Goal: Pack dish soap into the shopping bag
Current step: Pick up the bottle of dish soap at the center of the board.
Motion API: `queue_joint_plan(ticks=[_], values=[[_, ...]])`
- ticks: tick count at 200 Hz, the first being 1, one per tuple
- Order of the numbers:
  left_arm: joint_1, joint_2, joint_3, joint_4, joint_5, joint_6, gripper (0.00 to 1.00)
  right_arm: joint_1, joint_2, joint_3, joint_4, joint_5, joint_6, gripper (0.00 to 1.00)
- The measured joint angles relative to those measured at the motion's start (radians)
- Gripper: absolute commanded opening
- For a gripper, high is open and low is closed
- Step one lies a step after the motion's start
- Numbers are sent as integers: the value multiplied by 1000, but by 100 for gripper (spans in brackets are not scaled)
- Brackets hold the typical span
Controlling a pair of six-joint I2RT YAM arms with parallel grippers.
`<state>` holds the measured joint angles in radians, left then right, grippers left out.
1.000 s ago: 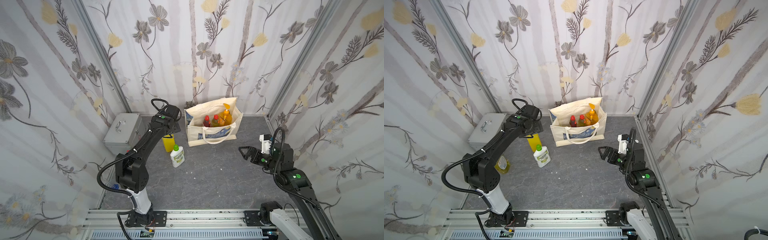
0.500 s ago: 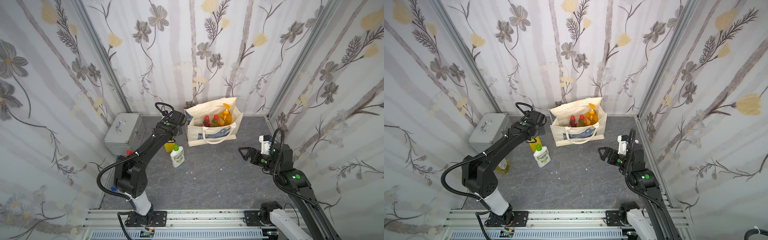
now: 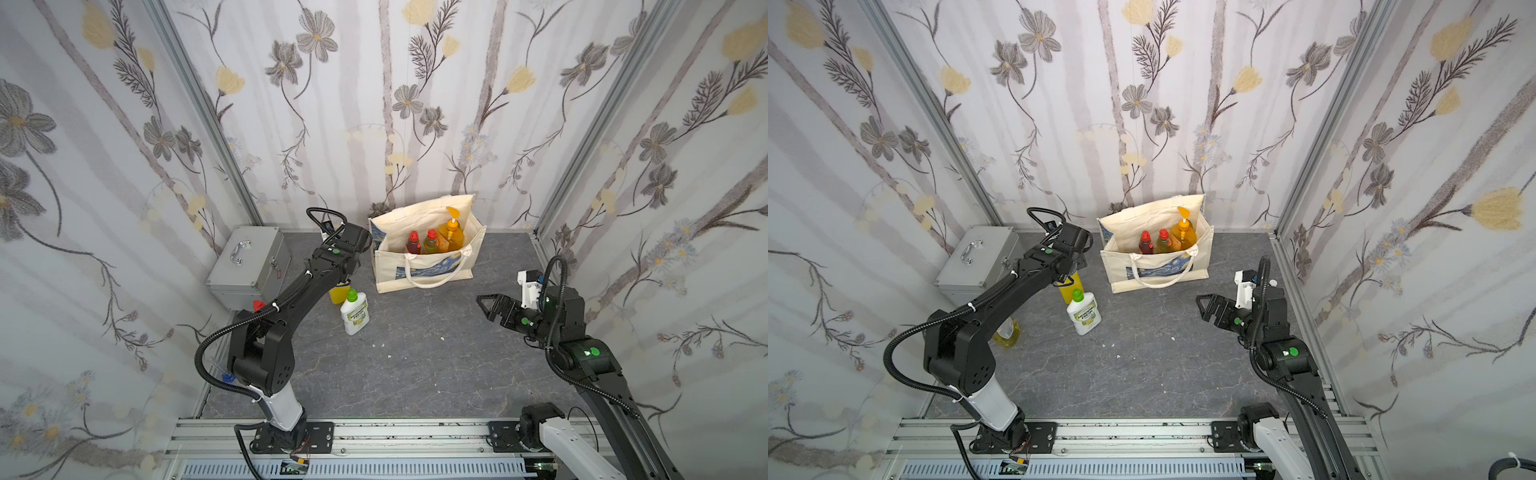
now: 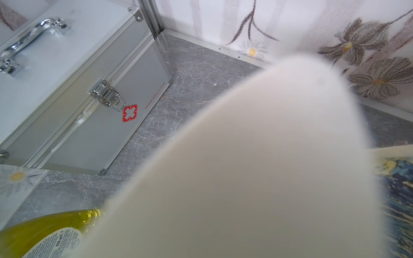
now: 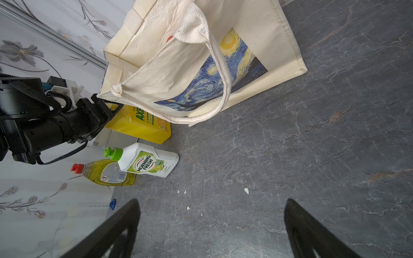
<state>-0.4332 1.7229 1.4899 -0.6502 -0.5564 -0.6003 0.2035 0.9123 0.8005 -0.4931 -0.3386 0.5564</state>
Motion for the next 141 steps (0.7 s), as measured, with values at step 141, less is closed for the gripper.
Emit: queue_joint_plan(ticks=[141], values=[[0, 9, -14, 24, -19, -8, 76, 3, 12, 0, -14, 0, 0, 100]])
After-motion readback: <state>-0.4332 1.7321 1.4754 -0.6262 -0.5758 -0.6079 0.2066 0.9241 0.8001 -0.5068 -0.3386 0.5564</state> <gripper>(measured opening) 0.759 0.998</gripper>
